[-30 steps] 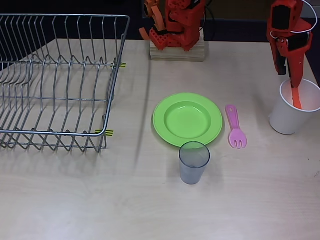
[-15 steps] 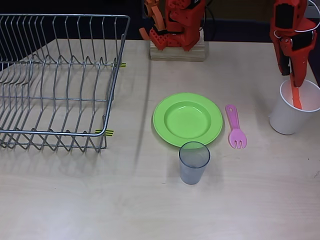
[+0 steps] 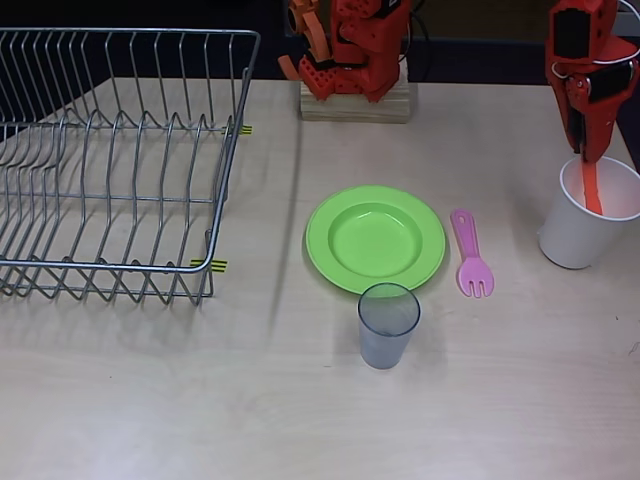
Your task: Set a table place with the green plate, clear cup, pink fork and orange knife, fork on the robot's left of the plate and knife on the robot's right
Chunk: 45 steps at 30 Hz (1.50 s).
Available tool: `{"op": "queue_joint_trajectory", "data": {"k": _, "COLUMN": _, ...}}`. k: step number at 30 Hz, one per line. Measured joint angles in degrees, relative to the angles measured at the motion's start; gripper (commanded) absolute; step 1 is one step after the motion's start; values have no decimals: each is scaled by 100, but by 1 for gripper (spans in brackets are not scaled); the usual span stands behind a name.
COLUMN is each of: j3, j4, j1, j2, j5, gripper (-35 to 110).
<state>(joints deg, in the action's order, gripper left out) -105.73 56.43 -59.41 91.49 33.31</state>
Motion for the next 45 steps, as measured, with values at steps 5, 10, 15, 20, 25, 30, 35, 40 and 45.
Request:
{"op": "queue_joint_trajectory", "data": {"k": 5, "j3": 0, "j4": -35, "j1": 0, "j2": 0, "j5": -9, "gripper": 0}}
{"op": "queue_joint_trajectory", "data": {"k": 10, "j3": 237, "j4": 246, "j1": 35, "j2": 0, "j5": -281, "gripper": 0}}
{"op": "queue_joint_trajectory", "data": {"k": 15, "j3": 1169, "j4": 1002, "j1": 220, "j2": 0, "j5": -853, "gripper": 0}}
{"op": "queue_joint_trajectory", "data": {"k": 20, "j3": 2224, "j4": 1705, "j1": 439, "j2": -18, "j5": -1283, "gripper": 0}}
{"op": "queue_joint_trajectory", "data": {"k": 25, "j3": 3103, "j4": 2224, "j1": 510, "j2": -18, "j5": -1380, "gripper": 0}}
{"op": "queue_joint_trajectory", "data": {"k": 30, "j3": 3498, "j4": 2681, "j1": 501, "j2": 237, "j5": -791, "gripper": 0}}
{"op": "queue_joint_trajectory", "data": {"k": 35, "j3": 2900, "j4": 2997, "j1": 624, "j2": 1116, "j5": -448, "gripper": 0}}
{"op": "queue_joint_trajectory", "data": {"k": 40, "j3": 1582, "j4": 3006, "j1": 1213, "j2": 2206, "j5": -976, "gripper": 0}}
{"op": "queue_joint_trajectory", "data": {"k": 45, "j3": 176, "j4": 2707, "j1": 2057, "j2": 3384, "j5": -2127, "gripper": 0}}
